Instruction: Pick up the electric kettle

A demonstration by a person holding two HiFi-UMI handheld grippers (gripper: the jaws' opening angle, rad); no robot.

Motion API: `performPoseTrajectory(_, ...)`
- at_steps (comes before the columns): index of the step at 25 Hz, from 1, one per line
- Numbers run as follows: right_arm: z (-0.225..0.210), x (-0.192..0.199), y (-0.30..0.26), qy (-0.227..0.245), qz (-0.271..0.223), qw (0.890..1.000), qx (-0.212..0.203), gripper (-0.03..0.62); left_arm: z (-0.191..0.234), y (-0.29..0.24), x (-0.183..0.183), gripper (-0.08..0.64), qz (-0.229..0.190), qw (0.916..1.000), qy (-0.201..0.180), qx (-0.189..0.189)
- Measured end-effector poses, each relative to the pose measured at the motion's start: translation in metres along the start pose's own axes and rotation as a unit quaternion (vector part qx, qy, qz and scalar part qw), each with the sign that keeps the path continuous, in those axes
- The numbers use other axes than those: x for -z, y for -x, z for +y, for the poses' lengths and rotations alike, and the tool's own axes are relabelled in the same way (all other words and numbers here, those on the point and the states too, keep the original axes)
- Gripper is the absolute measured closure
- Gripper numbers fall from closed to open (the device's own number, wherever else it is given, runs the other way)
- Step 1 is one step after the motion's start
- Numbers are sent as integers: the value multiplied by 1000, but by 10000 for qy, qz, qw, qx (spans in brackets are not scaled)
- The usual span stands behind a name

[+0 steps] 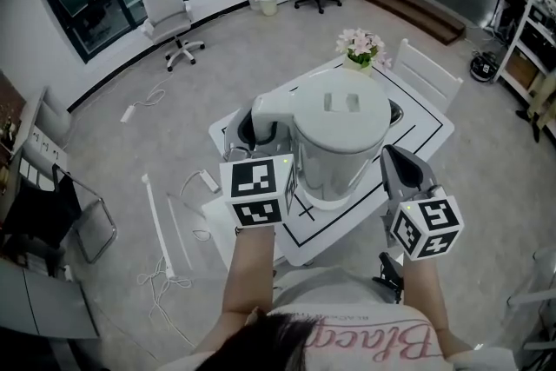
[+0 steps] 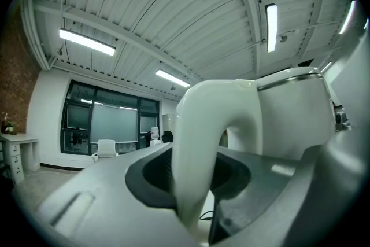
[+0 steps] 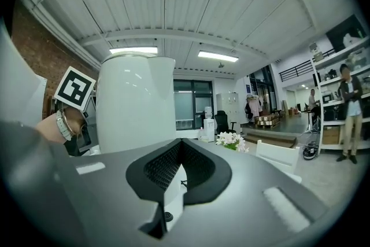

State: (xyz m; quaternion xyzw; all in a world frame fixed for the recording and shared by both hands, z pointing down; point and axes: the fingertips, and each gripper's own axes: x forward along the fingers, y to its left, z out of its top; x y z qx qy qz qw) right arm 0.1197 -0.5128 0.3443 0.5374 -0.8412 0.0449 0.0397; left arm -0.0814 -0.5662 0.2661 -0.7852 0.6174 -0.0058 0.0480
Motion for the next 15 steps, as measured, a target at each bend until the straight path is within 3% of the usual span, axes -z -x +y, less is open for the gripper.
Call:
performPoseTrajectory(6, 3, -8, 4, 33, -81, 10000, 33, 568, 0, 6, -2, 457, 58, 9999, 110, 60)
performPoseTrajectory(15, -2, -9, 6, 98, -134, 9999, 48, 566, -8, 7, -8, 457, -16, 9999, -40, 125)
